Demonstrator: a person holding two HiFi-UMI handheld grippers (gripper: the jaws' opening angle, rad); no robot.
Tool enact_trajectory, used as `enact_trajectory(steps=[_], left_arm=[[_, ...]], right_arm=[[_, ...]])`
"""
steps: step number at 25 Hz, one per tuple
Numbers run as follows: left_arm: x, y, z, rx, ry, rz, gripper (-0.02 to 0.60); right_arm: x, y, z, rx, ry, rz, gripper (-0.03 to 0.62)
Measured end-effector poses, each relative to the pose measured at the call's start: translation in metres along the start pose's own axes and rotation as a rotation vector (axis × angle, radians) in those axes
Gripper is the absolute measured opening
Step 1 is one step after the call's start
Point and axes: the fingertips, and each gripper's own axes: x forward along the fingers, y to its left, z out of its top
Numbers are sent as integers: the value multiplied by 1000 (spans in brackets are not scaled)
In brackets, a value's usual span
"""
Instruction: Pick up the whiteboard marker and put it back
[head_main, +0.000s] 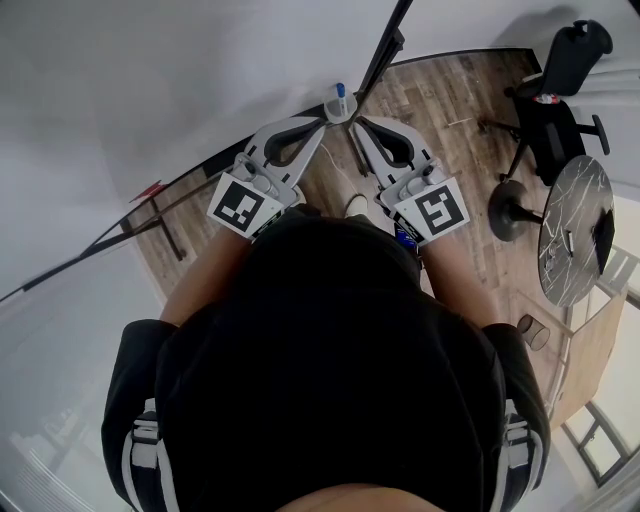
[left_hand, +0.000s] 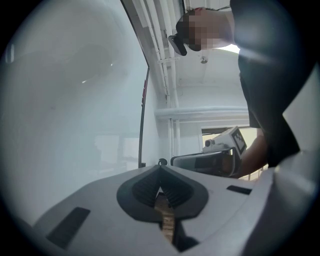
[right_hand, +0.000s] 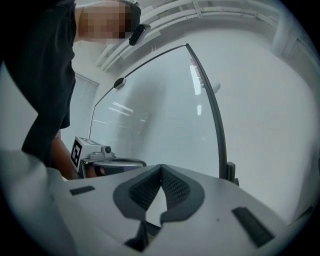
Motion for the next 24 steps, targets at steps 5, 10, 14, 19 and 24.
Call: enact_trajectory(steps=[5, 10, 14, 19, 24], left_arm=[[-1, 2, -1, -5, -3, 1, 3], [-1, 4, -3, -7, -6, 3, 3], [-2, 2, -5, -9, -1, 6, 3], [-1, 4, -3, -15, 3, 13, 3], [0, 4, -9, -16, 8, 13, 3]], right_arm=[[1, 2, -1, 4, -5, 5, 0], [1, 0, -4, 6, 1, 2, 0], [-1, 0, -7, 11, 5, 3, 0], [-2, 0, -5, 21, 5, 11, 0], [0, -1, -8, 26, 3, 13, 0]])
